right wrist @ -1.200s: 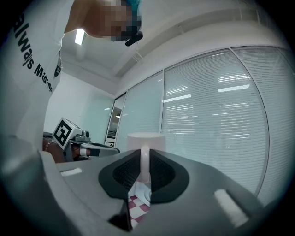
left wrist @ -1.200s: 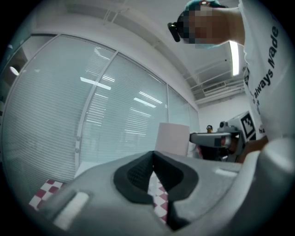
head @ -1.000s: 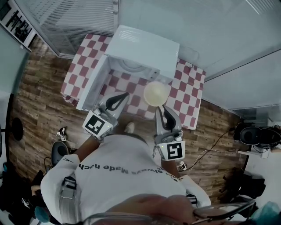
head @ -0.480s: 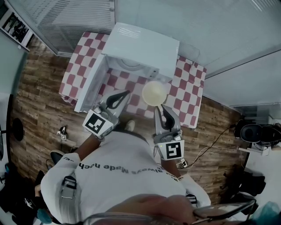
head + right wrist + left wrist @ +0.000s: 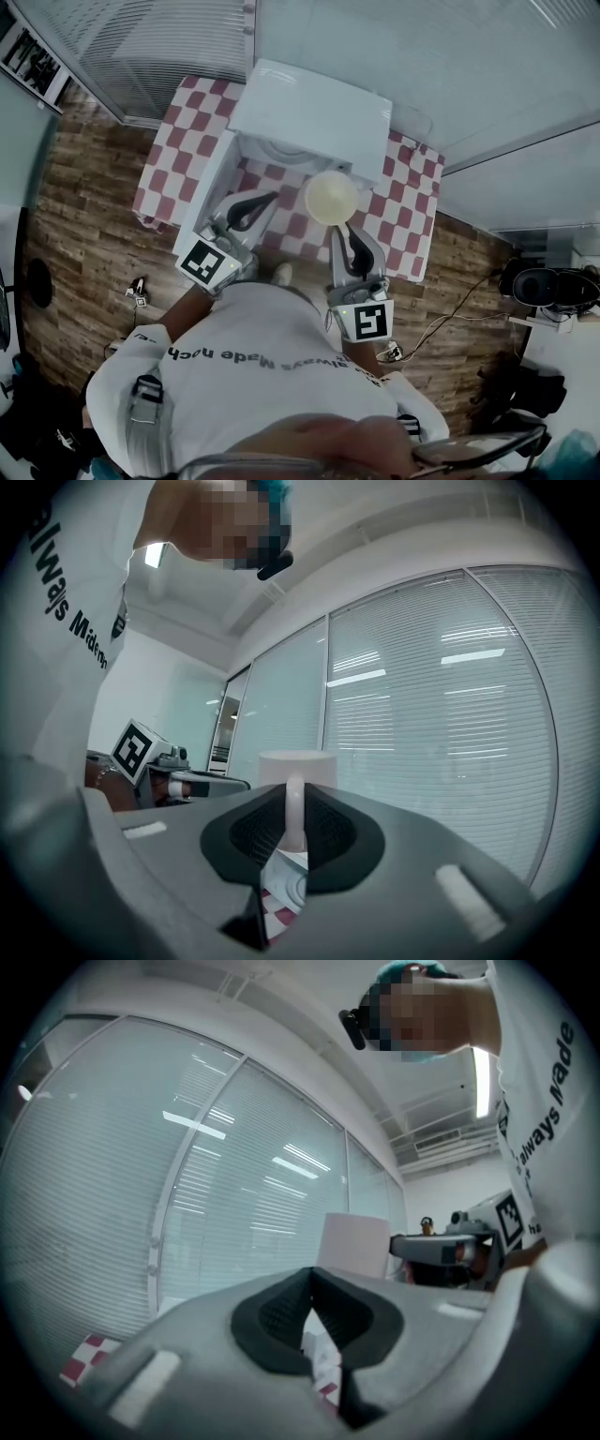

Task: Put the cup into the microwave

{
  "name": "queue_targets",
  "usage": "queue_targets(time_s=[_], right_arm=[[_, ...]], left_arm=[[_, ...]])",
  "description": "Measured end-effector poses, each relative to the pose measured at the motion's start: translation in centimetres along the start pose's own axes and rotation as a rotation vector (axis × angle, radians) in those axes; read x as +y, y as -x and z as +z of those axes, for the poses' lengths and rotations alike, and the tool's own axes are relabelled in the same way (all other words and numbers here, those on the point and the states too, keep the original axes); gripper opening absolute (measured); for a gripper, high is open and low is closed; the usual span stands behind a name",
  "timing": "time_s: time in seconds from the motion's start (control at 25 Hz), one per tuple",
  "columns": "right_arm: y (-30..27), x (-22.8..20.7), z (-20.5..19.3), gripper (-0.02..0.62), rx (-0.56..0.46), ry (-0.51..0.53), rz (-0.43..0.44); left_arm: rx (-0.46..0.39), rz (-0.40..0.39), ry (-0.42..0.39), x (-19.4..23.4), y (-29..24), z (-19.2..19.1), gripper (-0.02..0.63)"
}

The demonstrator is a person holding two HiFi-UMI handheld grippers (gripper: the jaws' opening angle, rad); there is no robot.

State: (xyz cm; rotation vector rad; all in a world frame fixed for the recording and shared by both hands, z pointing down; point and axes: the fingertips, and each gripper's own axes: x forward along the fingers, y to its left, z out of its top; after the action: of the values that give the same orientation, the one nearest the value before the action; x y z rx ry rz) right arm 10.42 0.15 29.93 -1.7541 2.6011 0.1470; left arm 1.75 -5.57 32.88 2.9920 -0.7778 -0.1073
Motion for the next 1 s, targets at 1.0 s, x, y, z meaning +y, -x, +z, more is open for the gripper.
queue_targets(time_s=[1.0], right_arm=[[-4.3,-0.8,-9.0,0.041,0.125,-0.042,-0.015]], left_arm=[[0.130,0.035,0.111,5.3,-1.6,-7.9,0.003]])
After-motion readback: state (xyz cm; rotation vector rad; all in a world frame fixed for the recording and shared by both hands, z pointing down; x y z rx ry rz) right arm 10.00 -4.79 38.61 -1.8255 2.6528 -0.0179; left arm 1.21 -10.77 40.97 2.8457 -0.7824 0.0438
